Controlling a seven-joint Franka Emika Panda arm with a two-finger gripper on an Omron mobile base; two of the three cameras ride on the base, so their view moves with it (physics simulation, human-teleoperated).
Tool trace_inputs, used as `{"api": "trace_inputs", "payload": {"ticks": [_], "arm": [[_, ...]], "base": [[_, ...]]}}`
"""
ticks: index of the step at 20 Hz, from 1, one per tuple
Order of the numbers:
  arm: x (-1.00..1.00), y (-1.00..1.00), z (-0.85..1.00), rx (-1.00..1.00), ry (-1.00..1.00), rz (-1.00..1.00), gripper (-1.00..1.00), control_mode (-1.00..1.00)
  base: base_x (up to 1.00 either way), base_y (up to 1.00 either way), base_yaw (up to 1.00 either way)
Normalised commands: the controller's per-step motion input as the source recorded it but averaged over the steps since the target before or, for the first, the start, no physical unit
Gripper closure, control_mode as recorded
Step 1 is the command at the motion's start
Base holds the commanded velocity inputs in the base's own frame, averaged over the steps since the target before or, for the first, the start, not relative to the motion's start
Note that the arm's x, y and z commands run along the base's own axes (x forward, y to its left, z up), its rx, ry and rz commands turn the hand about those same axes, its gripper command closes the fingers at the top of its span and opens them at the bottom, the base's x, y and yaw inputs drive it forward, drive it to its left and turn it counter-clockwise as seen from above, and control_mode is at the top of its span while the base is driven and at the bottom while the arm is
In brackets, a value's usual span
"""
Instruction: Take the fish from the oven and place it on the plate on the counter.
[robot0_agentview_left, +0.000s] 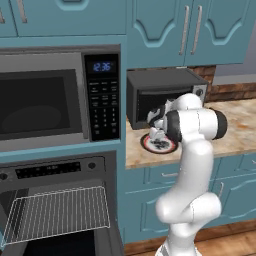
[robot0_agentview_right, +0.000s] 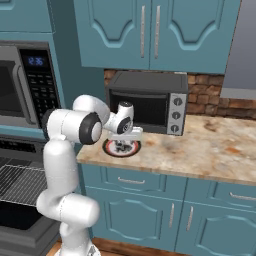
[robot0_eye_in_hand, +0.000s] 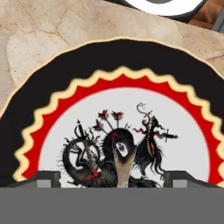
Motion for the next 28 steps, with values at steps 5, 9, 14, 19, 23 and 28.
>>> {"api": "trace_inputs", "payload": {"ticks": [5, 9, 14, 19, 23, 28], "arm": [[-0.54, -0.32, 0.86, 0.04, 0.00, 0.00, -1.00, -1.00], [-0.72, -0.13, 0.96, 0.01, 0.00, 0.00, -1.00, -1.00], [-0.85, -0.05, 0.71, 0.00, 0.00, 0.00, -1.00, -1.00], [-0.66, 0.00, 0.22, 0.00, 0.00, 0.00, -1.00, -1.00], [-0.46, 0.00, 0.16, 0.00, 0.00, 0.00, -1.00, -1.00], [-0.03, 0.00, 0.01, 0.00, -0.01, 0.01, -1.00, -1.00]], "base": [[0.00, 0.00, 0.00], [0.00, 0.00, 0.00], [0.00, 0.00, 0.00], [0.00, 0.00, 0.00], [0.00, 0.00, 0.00], [0.00, 0.00, 0.00]]}}
